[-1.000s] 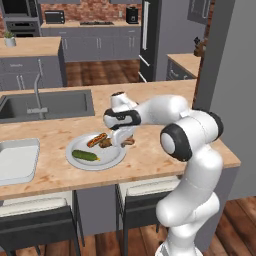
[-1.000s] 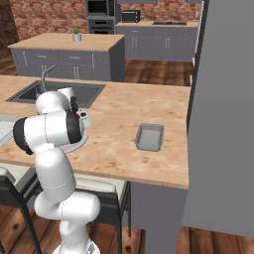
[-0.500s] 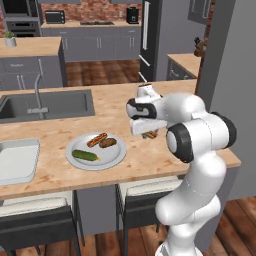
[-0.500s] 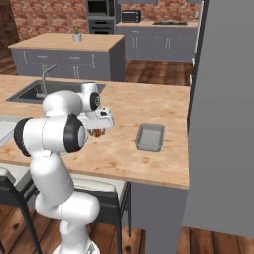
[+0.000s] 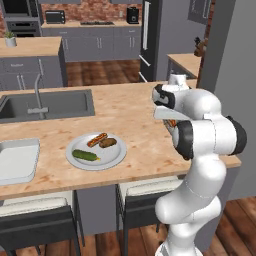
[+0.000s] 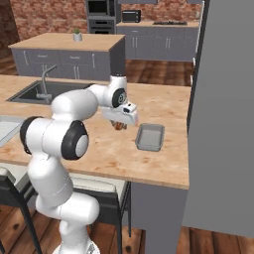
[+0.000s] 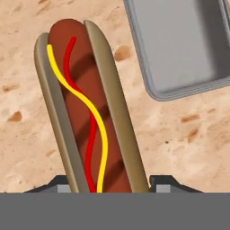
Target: Place one cooked food and one vegetable from the large plate to each tupperware container.
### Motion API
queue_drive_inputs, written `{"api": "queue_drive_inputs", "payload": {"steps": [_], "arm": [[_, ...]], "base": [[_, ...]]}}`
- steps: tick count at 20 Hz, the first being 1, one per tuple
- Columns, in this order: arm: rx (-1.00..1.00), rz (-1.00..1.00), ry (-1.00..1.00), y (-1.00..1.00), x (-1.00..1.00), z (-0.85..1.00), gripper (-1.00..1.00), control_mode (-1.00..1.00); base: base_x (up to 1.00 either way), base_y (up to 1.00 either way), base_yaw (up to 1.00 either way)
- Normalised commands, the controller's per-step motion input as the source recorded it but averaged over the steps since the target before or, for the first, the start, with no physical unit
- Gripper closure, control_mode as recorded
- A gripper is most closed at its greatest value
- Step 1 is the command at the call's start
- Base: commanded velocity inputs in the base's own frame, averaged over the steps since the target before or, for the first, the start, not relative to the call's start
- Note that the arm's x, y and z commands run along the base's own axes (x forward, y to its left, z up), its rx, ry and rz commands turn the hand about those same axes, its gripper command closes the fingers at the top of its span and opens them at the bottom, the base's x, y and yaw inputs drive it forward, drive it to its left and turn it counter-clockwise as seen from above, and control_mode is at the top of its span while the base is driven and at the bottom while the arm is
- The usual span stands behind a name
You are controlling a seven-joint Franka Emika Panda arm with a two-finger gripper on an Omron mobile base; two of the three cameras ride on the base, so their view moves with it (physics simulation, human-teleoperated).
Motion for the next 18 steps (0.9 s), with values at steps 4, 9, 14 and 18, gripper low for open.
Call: {"api": "queue_drive_inputs", "payload": {"steps": [4,9,14,18], "arm": [[0.14,-0.07,-0.11,-0.80,-0.12,0.01,1.00,-1.00],[0.02,0.06,0.06,-0.47,0.26,0.01,1.00,-1.00],[-0.06,0.08,0.00,-0.37,0.14,0.00,1.00,-1.00],[-0.04,0.08,0.00,-0.38,0.29,-0.01,1.00,-1.00]], "base": [[0.00,0.00,0.00],[0.00,0.00,0.00],[0.00,0.00,0.00],[0.00,0.00,0.00]]}}
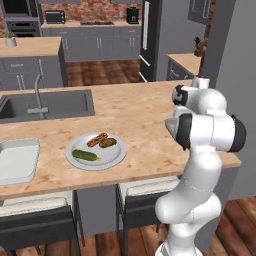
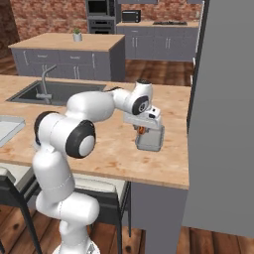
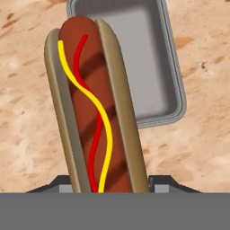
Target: Place one cooked food and one vegetable from the large plate to each tupperware container.
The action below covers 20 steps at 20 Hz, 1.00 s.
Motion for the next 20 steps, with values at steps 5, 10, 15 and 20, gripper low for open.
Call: {"api": "queue_drive_inputs", "payload": {"steps": [5,10,15,20], "arm": [[-0.02,0.00,0.00,-0.35,0.41,-0.26,1.00,-1.00],[0.00,0.01,0.00,-0.29,0.29,-0.35,1.00,-1.00],[-0.02,0.05,0.00,0.02,0.32,-0.29,1.00,-1.00],[0.00,0.02,0.00,-0.07,0.22,-0.29,1.00,-1.00]], "base": [[0.00,0.00,0.00],[0.00,0.00,0.00],[0.00,0.00,0.00],[0.00,0.00,0.00]]}}
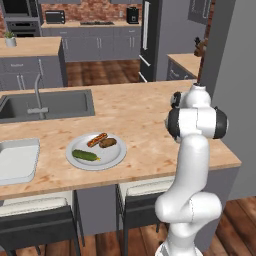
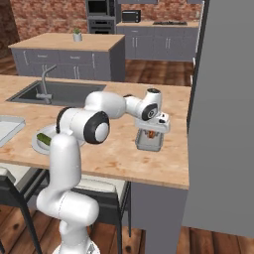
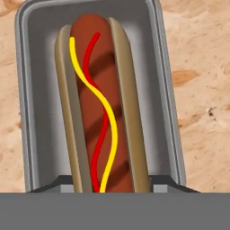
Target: Place one cooked food and one vegetable from the large plate to each tupperware container.
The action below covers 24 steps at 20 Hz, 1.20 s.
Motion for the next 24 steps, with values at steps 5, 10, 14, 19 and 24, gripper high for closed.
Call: {"api": "queue_drive_inputs", "payload": {"steps": [5,10,14,19,24], "arm": [[-0.01,0.00,0.00,-0.26,0.06,-0.28,1.00,-1.00],[0.00,0.00,-0.03,-0.05,0.20,-0.15,1.00,-1.00],[0.00,0.00,-0.02,0.00,0.14,-0.14,1.00,-1.00],[0.00,0.00,0.00,0.00,0.04,0.00,-1.00,-1.00],[0.00,0.00,0.00,0.00,0.05,0.00,-1.00,-1.00]], "base": [[0.00,0.00,0.00],[0.00,0.00,0.00],[0.00,0.00,0.00],[0.00,0.00,0.00],[0.00,0.00,0.00]]}}
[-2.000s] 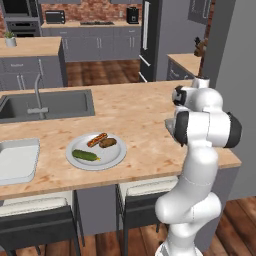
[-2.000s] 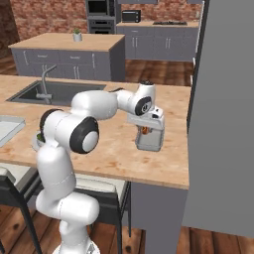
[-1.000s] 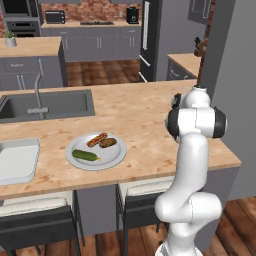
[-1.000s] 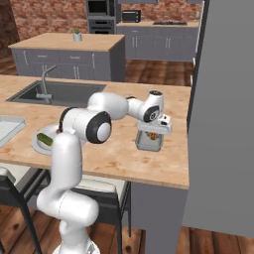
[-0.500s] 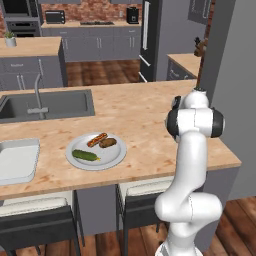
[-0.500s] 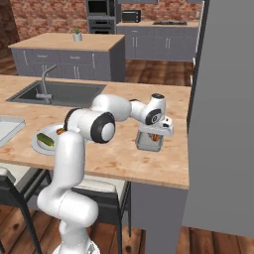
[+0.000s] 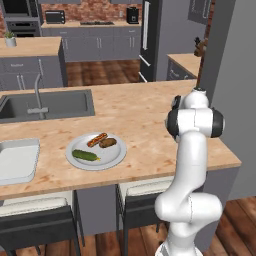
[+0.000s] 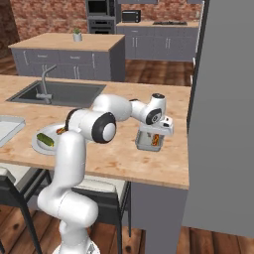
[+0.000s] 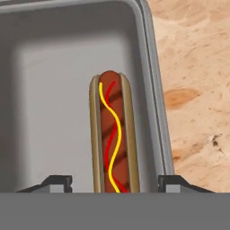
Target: Place one cooked food and one vegetable from the large plate to each tupperware container.
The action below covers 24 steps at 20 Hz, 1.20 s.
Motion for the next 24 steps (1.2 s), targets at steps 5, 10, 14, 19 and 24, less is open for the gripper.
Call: {"api": "queue_drive_inputs", "payload": {"steps": [5,10,14,19,24], "arm": [[0.00,0.00,0.00,0.00,0.01,0.00,-1.00,-1.00],[-0.01,0.01,-0.05,0.58,-0.29,0.17,-1.00,-1.00],[0.00,0.08,-0.06,0.90,-0.47,0.71,-1.00,-1.00],[0.02,0.23,0.00,0.95,-0.51,0.62,-1.00,-1.00],[0.00,0.26,0.00,1.00,-0.55,0.36,-1.00,-1.00]], "base": [[0.00,0.00,0.00],[0.00,0.00,0.00],[0.00,0.00,0.00],[0.00,0.00,0.00],[0.00,0.00,0.00]]}}
